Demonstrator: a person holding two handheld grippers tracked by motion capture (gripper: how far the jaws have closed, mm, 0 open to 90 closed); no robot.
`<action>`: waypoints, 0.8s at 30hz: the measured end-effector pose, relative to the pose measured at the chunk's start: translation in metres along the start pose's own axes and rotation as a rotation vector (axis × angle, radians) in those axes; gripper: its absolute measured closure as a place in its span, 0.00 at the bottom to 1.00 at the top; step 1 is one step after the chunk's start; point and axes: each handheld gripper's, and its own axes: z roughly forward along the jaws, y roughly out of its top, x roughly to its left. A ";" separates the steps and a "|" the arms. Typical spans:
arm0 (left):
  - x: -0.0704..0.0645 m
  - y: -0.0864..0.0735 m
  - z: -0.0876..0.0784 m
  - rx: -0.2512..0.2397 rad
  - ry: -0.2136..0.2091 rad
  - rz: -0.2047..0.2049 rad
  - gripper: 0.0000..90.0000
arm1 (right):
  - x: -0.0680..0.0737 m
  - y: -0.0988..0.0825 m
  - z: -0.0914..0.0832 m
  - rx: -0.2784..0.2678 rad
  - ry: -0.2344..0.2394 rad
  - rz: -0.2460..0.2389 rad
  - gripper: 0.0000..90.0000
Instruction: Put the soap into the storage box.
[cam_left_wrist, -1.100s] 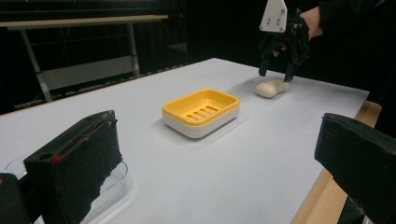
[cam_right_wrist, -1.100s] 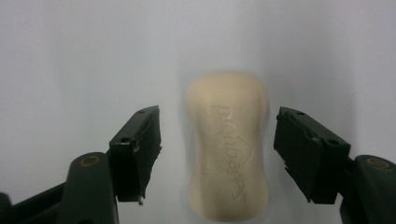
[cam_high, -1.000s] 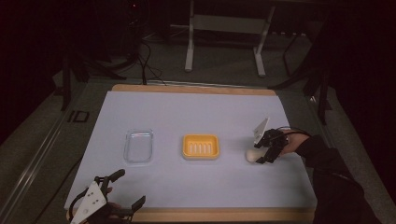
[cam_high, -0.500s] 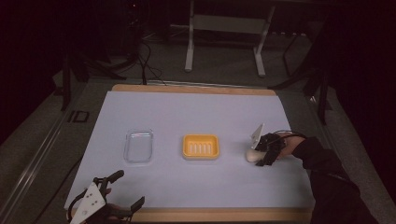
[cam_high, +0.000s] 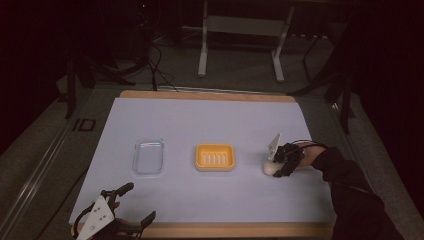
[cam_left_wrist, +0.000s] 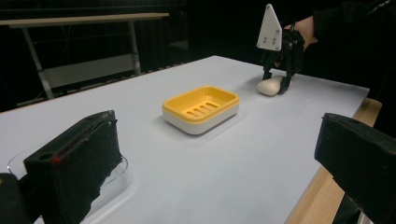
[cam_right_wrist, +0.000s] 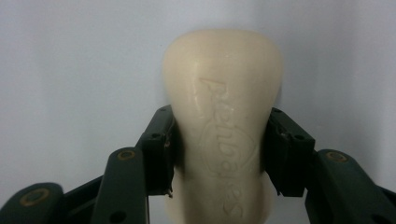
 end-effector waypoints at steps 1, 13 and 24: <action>0.000 0.000 0.000 -0.001 0.000 -0.001 0.00 | -0.001 0.001 0.000 0.007 0.004 0.007 0.55; -0.002 0.001 0.003 -0.001 -0.020 0.006 0.00 | -0.002 0.011 -0.014 0.015 0.007 0.039 0.55; -0.001 0.002 0.009 0.009 -0.048 0.013 0.00 | 0.001 0.026 -0.032 0.026 0.007 0.028 0.55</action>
